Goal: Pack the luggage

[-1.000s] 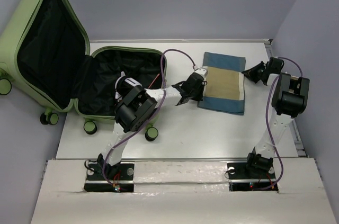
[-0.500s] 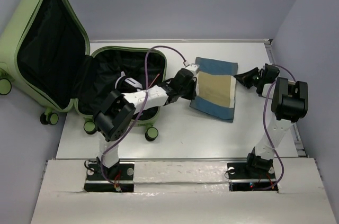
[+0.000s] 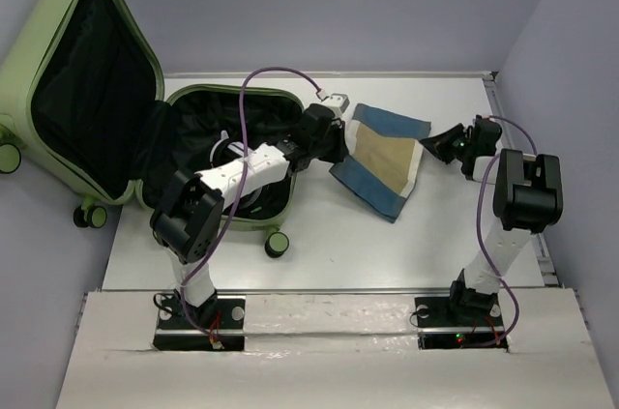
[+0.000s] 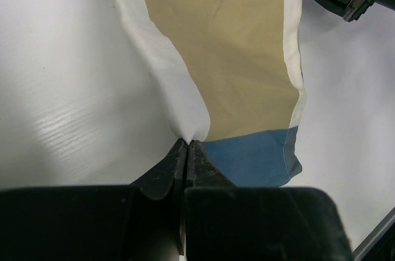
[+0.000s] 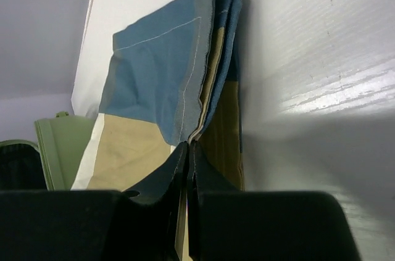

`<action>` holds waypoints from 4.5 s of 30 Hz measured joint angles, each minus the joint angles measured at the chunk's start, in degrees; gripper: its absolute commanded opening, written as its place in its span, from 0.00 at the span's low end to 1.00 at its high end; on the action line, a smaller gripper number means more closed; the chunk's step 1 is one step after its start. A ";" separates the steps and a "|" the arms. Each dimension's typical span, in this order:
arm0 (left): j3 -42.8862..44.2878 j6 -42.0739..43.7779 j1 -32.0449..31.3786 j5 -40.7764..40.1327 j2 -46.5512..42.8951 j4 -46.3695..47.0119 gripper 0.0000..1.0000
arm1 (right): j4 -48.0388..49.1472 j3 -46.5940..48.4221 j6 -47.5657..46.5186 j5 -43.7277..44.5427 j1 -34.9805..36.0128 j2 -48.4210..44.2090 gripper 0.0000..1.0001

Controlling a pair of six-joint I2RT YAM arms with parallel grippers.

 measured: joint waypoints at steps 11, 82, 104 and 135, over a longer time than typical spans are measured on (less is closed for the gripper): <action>5.70 -0.44 3.91 4.35 -1.77 -4.74 0.06 | 0.33 0.83 1.31 -0.42 5.25 -4.13 0.07; -18.86 2.97 52.92 -55.23 -56.72 -28.50 0.99 | -17.20 6.32 -21.07 -2.47 32.89 -15.28 0.85; -14.08 5.90 54.82 -54.51 -49.05 -23.74 0.06 | -16.61 6.29 -20.24 -7.80 30.53 -9.18 0.87; -26.25 0.44 -24.94 -61.31 -46.93 -26.49 0.43 | 0.44 15.91 1.09 -6.45 41.16 7.89 0.56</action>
